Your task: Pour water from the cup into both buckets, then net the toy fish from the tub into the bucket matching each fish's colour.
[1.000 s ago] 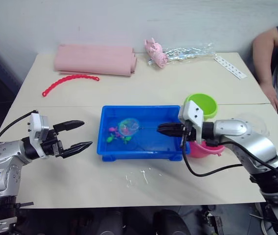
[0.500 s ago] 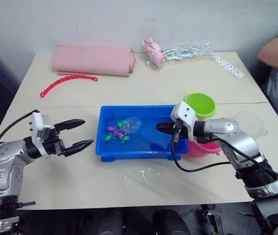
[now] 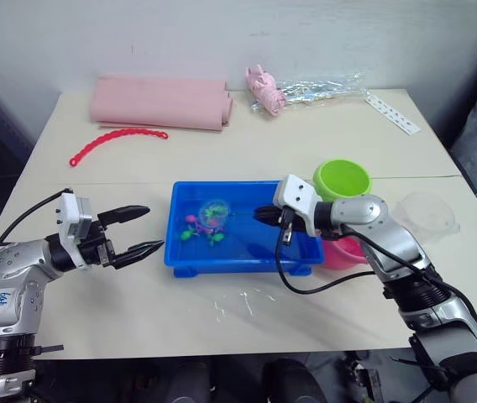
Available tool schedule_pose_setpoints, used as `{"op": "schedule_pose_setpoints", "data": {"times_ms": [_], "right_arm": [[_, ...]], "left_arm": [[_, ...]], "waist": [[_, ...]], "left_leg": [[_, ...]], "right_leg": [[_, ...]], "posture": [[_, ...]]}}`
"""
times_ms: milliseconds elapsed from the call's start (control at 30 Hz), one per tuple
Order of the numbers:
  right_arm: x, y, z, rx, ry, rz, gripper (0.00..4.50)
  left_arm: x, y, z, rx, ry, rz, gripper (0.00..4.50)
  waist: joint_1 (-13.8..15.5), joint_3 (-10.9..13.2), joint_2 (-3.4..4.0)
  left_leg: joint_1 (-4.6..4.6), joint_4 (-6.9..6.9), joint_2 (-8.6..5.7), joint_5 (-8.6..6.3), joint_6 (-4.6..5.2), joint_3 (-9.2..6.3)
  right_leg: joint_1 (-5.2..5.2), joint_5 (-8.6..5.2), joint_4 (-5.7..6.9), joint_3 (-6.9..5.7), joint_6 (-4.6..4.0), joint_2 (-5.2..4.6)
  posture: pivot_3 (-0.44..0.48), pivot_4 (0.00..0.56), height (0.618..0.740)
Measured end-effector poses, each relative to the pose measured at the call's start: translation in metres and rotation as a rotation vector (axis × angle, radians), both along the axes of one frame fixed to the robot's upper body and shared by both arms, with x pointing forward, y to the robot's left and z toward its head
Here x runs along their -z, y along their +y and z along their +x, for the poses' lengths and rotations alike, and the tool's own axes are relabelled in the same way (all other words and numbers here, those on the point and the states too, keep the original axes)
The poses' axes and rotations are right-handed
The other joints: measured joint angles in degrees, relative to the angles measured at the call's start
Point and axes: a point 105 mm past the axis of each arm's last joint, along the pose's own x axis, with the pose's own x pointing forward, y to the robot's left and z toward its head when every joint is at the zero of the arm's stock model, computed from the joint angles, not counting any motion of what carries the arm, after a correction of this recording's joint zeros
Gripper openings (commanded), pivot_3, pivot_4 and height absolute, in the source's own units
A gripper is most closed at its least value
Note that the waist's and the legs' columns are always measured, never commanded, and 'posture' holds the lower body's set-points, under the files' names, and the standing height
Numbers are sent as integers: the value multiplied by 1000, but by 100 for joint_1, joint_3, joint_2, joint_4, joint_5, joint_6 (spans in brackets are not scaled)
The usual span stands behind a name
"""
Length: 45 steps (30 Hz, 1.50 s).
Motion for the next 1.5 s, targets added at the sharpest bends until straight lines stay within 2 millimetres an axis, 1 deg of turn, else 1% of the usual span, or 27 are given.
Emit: {"op": "schedule_pose_setpoints", "data": {"times_ms": [67,133,200,233,333,400,500,633,733,800,833,900,933,1067,1133,1267,1333,1500], "right_arm": [[7,-10,-4,14,22,-15,0],[9,-18,-6,30,33,-28,0],[5,-26,-6,49,29,-26,0],[4,-34,-7,67,26,-30,0],[4,-49,-10,110,45,-10,0],[3,-54,-15,112,60,23,0],[-7,-57,-19,97,55,73,0],[-19,-77,-26,97,32,110,0],[-24,-82,-25,113,16,130,0],[-24,-89,-23,128,-21,81,0],[-23,-96,-19,144,-65,25,0],[-21,-101,-16,151,-100,-29,0],[-17,-104,-14,146,-132,-86,0],[-8,-101,-14,96,-156,-148,0],[1,-93,-20,24,-130,-181,0],[13,-84,-30,-86,-85,-218,0],[15,-84,-32,-100,-70,-223,0],[17,-85,-35,-107,-3,-212,0]], "left_arm": [[0,0,0,-1,0,0,4467],[0,0,0,-5,1,0,4467],[0,1,0,-7,0,0,4467],[0,1,0,-8,-1,0,4467],[2,1,0,-11,0,0,4467],[2,1,0,-11,-1,-1,4467],[2,0,-1,-8,-1,1,4467],[3,0,-1,-5,-1,2,4467],[4,-1,-1,-3,-1,-5,4467],[5,-3,-1,0,1,-12,4467],[6,-3,-1,0,2,-15,4467],[6,-4,-1,1,2,-18,4467],[7,-5,-1,4,3,-22,4467],[8,-7,-1,14,8,-21,4467],[8,-9,-2,37,2,-17,4467],[12,-16,-7,107,16,11,4467],[13,-17,-9,126,23,30,4467],[8,-19,-9,156,13,49,4467]], "waist": [[1,0,0],[3,0,0],[2,0,0],[4,0,0],[11,0,0],[17,0,0],[9,0,0],[40,0,0],[41,0,0],[40,0,0],[40,0,0],[39,0,0],[38,0,0],[28,0,0],[33,1,1],[40,1,1],[42,1,1],[44,1,1]], "left_leg": [[-1,0,0,0,0,0],[0,-1,0,0,0,1],[0,-1,0,0,0,1],[0,-1,0,0,0,1],[0,-4,0,0,0,1],[0,-5,0,0,0,2],[0,-5,0,0,-1,3],[0,-4,0,-2,1,3],[1,-1,0,-1,1,3],[2,-1,0,-1,1,4],[2,-1,0,-1,1,4],[2,-1,0,-1,1,5],[2,-2,0,-1,0,6],[2,-3,1,0,0,6],[2,-2,1,0,0,6],[2,0,1,0,0,6],[2,0,1,0,0,6],[2,2,1,0,0,5]], "right_leg": [[0,0,-1,0,0,0],[0,0,-2,1,0,0],[0,0,-2,1,0,0],[1,0,-2,1,0,0],[1,0,-5,0,0,0],[1,0,-6,1,0,1],[1,0,-6,2,0,1],[5,0,-10,2,0,0],[5,0,-9,2,0,0],[4,0,-9,2,0,0],[4,0,-10,3,0,0],[4,0,-10,3,0,0],[3,0,-10,3,0,1],[2,0,-9,3,0,2],[4,0,-7,2,0,2],[5,0,-9,2,0,1],[5,0,-9,3,0,1],[6,0,-10,2,0,0]], "posture": [[0,150,740],[0,150,740],[0,150,740],[0,150,740],[0,150,740],[0,150,740],[0,150,740],[0,150,740],[0,150,740],[0,150,740],[0,150,740],[0,150,740],[0,150,740],[0,150,740],[0,150,740],[0,150,740],[0,150,740],[0,150,740]]}}
